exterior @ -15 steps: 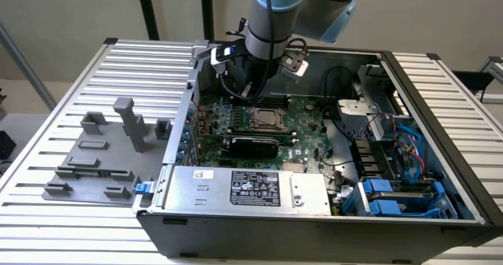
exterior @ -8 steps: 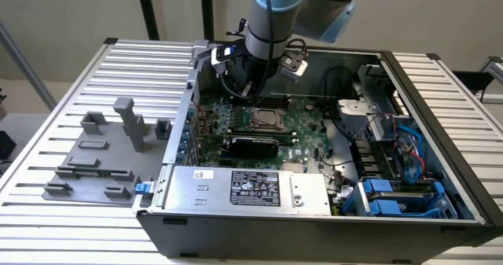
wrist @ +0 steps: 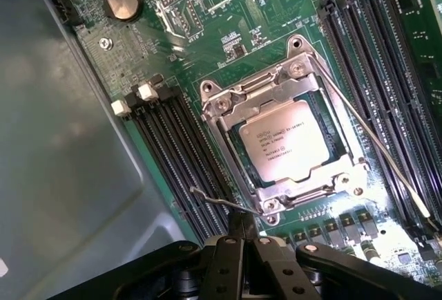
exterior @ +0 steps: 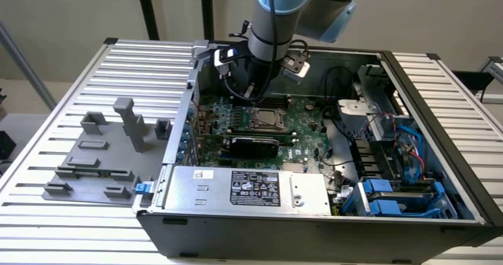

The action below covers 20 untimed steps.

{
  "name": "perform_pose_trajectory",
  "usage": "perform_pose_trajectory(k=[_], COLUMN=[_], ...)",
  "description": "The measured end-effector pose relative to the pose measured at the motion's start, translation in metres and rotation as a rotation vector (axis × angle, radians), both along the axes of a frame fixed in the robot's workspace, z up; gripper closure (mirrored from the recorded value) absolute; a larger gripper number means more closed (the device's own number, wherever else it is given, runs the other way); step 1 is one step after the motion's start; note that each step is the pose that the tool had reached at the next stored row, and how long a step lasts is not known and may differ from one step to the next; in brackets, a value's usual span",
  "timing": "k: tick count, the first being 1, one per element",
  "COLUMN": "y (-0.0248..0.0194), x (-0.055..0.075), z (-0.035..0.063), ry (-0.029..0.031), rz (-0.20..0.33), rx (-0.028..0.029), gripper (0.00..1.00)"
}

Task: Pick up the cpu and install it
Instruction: 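Install the first cpu locking lever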

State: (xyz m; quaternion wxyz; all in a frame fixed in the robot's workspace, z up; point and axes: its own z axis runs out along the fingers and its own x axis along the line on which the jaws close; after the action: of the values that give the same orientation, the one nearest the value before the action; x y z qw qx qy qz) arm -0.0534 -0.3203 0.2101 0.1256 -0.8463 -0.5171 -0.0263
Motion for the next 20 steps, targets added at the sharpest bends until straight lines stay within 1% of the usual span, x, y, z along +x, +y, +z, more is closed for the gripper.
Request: perform_pose_trajectory(k=[6, 15, 20], y=[0.0002, 0.0004, 0.0004], x=[0.007, 0.023, 0.024], z=[-0.0001, -0.0006, -0.0022], ry=[-0.0001, -0.0001, 0.0001], rz=[-0.001, -0.003, -0.007], rx=[-0.0009, -0.0036, -0.005], gripper=[0.89, 0.89, 0.89])
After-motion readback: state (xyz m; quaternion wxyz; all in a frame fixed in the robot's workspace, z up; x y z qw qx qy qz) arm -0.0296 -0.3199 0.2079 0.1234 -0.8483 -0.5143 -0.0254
